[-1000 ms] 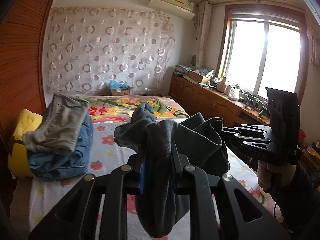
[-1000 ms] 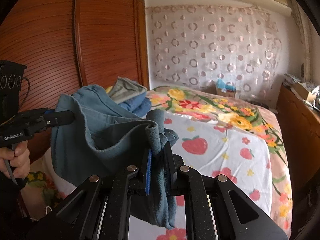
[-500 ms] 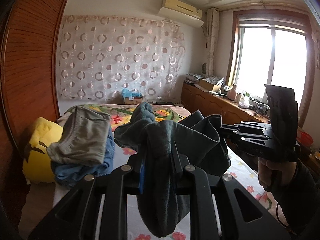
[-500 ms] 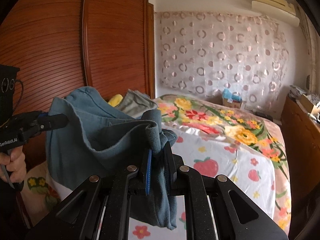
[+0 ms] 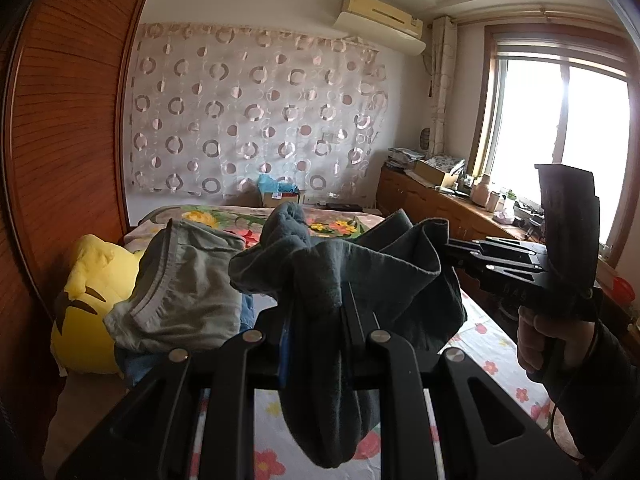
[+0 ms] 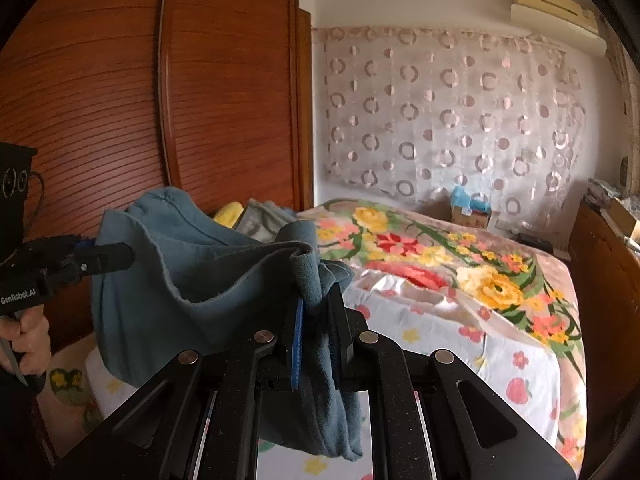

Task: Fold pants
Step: 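Lift the folded shorts with both grippers and carry them toward the clothes stack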

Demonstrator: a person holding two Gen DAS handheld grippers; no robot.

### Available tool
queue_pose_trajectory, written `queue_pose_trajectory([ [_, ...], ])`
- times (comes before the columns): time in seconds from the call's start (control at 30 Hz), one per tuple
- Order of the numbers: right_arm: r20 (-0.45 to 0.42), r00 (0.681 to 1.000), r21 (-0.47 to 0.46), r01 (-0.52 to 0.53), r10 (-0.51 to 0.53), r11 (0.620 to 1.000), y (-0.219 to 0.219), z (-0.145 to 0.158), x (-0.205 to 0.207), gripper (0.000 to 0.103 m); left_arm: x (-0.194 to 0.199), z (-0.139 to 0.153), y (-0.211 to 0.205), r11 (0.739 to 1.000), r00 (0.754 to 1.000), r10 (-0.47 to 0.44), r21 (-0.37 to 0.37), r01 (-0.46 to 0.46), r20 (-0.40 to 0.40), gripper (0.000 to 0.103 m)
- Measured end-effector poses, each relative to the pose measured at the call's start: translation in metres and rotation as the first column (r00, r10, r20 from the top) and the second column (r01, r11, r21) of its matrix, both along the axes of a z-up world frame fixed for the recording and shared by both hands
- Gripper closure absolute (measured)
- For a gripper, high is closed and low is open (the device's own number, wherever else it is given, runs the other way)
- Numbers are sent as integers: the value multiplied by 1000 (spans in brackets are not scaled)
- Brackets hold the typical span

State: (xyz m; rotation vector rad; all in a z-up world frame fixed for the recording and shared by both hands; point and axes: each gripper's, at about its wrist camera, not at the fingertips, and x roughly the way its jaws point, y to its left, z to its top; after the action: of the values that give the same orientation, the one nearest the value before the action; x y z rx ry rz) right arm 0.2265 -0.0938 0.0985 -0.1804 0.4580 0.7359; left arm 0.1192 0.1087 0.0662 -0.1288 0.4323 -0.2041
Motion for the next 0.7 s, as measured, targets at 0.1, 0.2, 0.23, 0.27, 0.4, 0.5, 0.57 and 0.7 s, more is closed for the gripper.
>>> queue_pose_trajectory([
  [0.1,1,1000,-4,-3,3,1000,5,-1,13,95,11,-1,3,1000,1000,2,10,-2,-5,86],
  [0.2,3,1000,-8,-10,10,1000,12,-2,28,95,23,-1,7,1000,1000,21,11,-21,-1,86],
  [0.23,6,1000,-10,-13,13,1000,15,-3,30,95,26,-1,9,999,1000,31,10,-31,3,86],
  [0.27,11,1000,-14,-19,19,1000,19,-3,36,95,30,-2,11,999,999,38,11,-38,3,86],
  [0.4,35,998,-23,-42,42,999,33,-2,54,95,45,-4,22,998,998,66,5,-66,1,86],
  [0.5,59,996,-28,-69,70,997,50,-1,70,95,51,-3,32,996,996,90,0,-90,10,86],
  [0.57,66,994,-34,-84,87,996,59,0,80,95,55,-3,38,994,994,111,1,-111,19,86],
  [0.7,89,987,-60,-128,133,990,87,3,99,95,58,-4,50,986,985,164,-2,-165,44,86],
])
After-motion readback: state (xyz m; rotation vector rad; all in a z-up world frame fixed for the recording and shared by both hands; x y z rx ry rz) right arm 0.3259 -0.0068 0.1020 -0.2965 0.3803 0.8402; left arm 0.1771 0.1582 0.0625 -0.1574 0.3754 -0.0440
